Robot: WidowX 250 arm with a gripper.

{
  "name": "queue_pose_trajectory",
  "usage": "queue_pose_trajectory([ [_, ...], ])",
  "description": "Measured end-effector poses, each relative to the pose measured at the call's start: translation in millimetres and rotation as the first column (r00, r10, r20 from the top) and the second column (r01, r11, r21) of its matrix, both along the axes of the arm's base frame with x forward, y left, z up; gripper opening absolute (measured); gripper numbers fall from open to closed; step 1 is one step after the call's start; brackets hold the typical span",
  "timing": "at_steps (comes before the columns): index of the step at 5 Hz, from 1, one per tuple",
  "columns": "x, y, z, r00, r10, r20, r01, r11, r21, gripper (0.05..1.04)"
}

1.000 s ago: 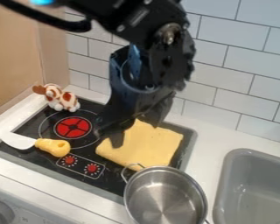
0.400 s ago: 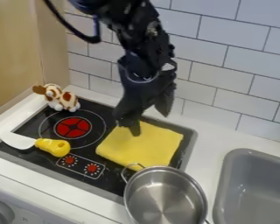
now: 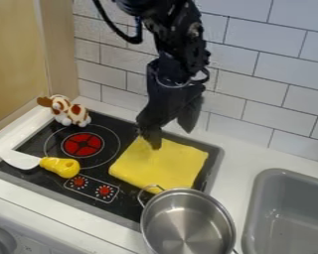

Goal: Move the yellow cloth to the left bruner

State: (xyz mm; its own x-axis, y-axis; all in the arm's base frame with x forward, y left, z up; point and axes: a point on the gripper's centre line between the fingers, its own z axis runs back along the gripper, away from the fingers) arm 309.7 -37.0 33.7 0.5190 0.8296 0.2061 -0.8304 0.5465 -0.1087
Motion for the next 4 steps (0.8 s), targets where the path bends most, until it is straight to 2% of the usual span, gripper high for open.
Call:
queue_pose_trajectory([
  [1,1,1,5.1,0.999,-0.012,-0.044,0.015,0.998,0.056,0.999],
  [2,0,-2,5.6,0.998,-0.016,-0.057,0.019,0.999,0.051,0.999],
  [4,-1,-19,-10.4,0.997,-0.046,-0.066,0.046,0.999,0.003,0.999],
])
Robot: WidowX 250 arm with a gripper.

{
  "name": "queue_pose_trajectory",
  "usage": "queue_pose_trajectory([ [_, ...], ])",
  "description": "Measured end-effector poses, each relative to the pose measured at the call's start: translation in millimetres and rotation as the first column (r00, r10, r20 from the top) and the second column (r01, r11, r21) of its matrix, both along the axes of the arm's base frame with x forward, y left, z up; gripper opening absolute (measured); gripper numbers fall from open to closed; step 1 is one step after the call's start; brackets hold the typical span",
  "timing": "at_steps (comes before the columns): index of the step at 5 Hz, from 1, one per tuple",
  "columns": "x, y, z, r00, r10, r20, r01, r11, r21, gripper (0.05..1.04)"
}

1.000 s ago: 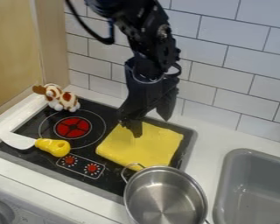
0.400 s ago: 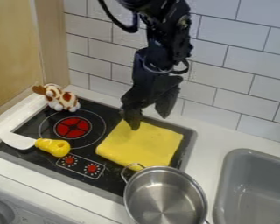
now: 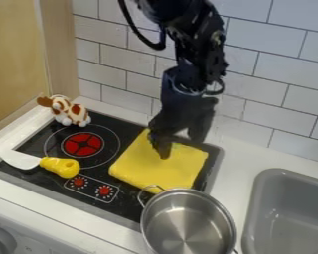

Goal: Move the yellow cloth to the left bruner

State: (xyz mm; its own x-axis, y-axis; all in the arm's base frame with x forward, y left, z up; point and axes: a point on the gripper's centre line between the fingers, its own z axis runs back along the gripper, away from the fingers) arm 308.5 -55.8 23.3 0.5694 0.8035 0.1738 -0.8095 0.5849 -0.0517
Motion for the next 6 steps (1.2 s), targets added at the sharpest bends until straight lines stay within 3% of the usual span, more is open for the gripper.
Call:
queue_pose_trajectory([
  [3,-5,1,-16.9,1.000,-0.002,-0.030,0.002,1.000,0.005,0.999],
  [6,-4,7,-20.5,0.999,0.002,-0.045,-0.002,1.000,0.012,0.999],
])
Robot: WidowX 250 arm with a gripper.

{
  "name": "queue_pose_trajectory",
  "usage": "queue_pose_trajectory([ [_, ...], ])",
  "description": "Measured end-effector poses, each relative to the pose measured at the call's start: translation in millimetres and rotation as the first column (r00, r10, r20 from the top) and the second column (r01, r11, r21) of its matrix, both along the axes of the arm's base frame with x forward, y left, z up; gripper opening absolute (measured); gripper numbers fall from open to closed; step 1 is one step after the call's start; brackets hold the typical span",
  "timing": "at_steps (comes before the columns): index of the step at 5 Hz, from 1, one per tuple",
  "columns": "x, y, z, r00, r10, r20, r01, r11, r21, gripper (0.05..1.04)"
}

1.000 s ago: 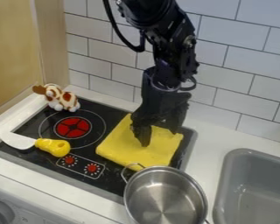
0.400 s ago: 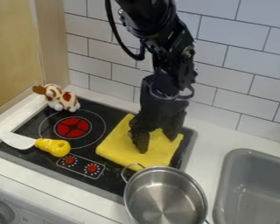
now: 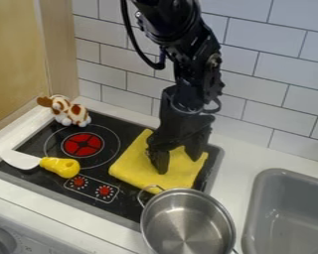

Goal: Move the yellow cloth to the left bruner

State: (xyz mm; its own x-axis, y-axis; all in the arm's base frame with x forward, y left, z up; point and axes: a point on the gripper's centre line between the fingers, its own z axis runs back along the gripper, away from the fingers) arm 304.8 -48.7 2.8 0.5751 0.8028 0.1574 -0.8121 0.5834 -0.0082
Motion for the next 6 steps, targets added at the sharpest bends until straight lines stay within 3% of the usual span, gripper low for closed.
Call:
queue_pose_trajectory([
  [2,3,12,0.8,1.000,0.020,-0.007,-0.020,1.000,0.007,0.999],
  [6,19,72,2.3,0.994,0.108,0.002,-0.108,0.994,0.009,0.999],
])
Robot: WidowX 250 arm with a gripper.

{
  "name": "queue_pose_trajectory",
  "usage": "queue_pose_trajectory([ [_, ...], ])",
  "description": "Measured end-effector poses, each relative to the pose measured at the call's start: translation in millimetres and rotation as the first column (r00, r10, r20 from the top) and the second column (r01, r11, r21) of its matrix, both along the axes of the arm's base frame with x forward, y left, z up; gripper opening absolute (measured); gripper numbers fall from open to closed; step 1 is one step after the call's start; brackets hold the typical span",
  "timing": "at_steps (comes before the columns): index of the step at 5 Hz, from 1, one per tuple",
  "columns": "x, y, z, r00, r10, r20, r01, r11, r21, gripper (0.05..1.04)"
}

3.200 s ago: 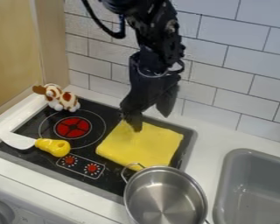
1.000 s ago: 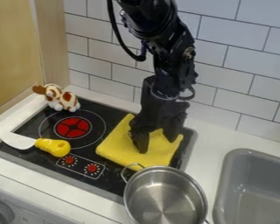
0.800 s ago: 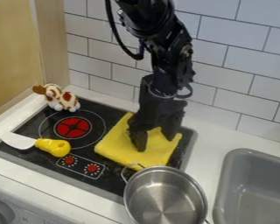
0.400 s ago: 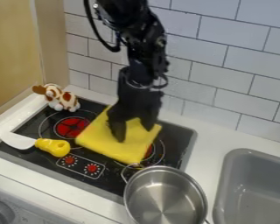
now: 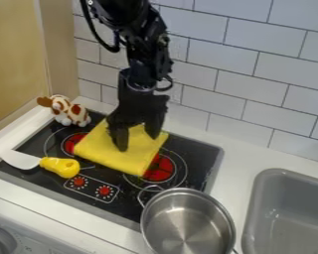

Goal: Move the yellow cloth to the left bruner

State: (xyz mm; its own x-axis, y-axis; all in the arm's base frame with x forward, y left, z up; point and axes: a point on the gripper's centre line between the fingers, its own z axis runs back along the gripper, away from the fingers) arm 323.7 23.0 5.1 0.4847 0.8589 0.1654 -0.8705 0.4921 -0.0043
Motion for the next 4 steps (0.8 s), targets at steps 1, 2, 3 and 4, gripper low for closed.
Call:
queue_pose_trajectory([
  [1,8,14,0.5,1.000,0.009,0.005,-0.009,1.000,0.000,0.999],
  [2,7,21,0.5,1.000,0.014,-0.004,-0.014,1.000,0.007,0.999],
  [3,10,25,3.9,1.000,-0.003,-0.002,0.003,1.000,0.022,0.999],
  [4,11,27,4.4,1.000,-0.006,-0.001,0.006,1.000,0.029,0.999],
])
